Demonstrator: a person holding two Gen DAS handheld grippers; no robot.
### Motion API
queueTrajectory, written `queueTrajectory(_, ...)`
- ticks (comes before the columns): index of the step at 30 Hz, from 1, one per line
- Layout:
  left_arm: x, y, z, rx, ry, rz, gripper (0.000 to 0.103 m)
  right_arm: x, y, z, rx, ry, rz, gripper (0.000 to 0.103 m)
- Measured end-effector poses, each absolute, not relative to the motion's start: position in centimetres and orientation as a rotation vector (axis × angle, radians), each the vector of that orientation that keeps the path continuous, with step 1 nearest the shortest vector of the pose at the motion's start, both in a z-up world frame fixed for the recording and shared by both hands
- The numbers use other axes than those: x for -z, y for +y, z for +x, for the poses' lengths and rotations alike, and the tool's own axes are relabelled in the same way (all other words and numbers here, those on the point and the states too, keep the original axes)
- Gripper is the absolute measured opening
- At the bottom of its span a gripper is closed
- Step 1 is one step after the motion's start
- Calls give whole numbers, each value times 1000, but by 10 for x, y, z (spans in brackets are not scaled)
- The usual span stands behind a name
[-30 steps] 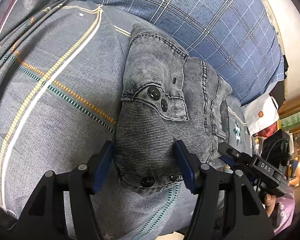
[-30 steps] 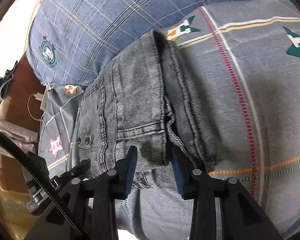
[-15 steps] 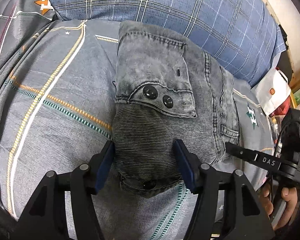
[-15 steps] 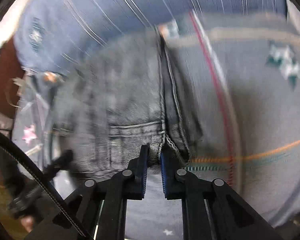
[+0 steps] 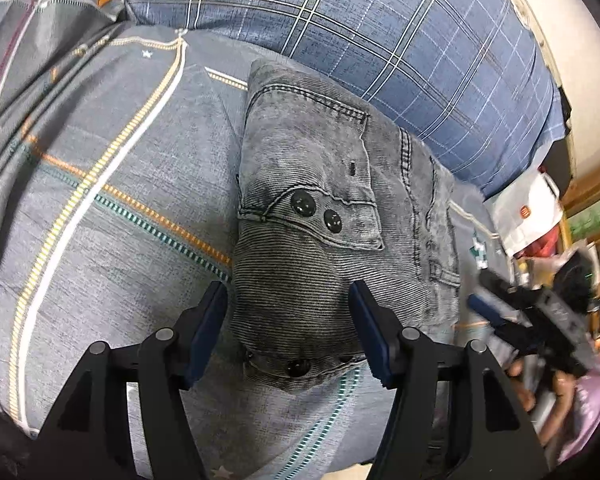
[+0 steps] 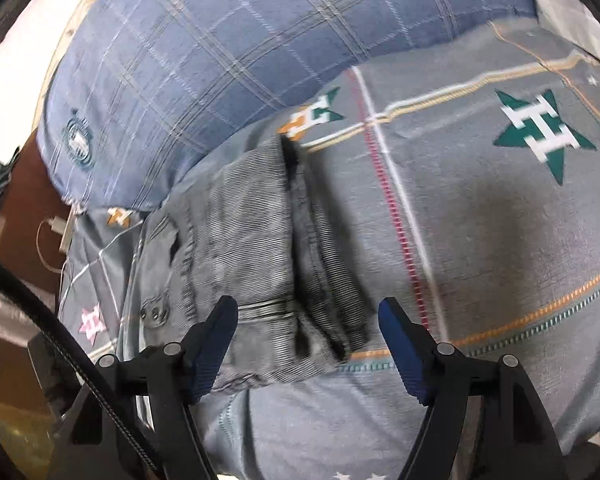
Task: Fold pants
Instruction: 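Open both grippers and pull back from the folded jeans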
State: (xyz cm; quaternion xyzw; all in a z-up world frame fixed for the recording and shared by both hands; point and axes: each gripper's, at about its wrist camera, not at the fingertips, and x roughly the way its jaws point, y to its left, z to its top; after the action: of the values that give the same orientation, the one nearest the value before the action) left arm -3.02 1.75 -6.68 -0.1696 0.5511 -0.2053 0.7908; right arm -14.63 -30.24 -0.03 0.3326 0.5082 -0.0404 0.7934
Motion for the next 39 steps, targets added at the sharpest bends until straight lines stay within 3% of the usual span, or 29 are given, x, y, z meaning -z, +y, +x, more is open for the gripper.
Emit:
queueTrajectory(2,69,19,-29,472,1205,-406,62,13,-304,-143,62,1118,748,74)
queueTrajectory(5,74,26,-26,491,1219,-479,63,23,-299,-138,37,1150,742,60)
queueTrajectory(13,76,8,-31,462,1200,-357,62,35,-298,-131,62,1163,698,61)
queueTrajectory(16,75,-1,-36,451,1168,-285,55,32,-290,-130,67,1165,644,44)
queueTrajectory(18,71,-1,-38,450,1144,-259,47,22,-283,-132,46,1156,624,26)
queueTrajectory(20,61,5,-37,434,1097,-253,36,6,-274,-136,28,1137,581,23)
queueTrajectory(26,47,18,-35,402,1036,-218,33,-6,-253,-154,-7,1120,579,21)
queueTrajectory(28,57,9,-31,380,1079,-179,35,12,-251,-150,19,1176,558,23)
queueTrajectory(30,66,4,-32,349,1115,-132,40,28,-257,-149,34,1207,589,39)
queueTrajectory(34,55,11,-29,362,1110,-166,47,18,-269,-151,2,1171,665,45)
queueTrajectory(36,45,22,-28,368,1107,-220,48,2,-272,-153,-18,1114,665,68)
queueTrajectory(38,29,34,-21,369,1089,-281,60,-18,-278,-155,-24,1048,656,81)
queueTrajectory(39,22,39,-16,366,1085,-312,64,-24,-281,-153,-20,1035,657,81)
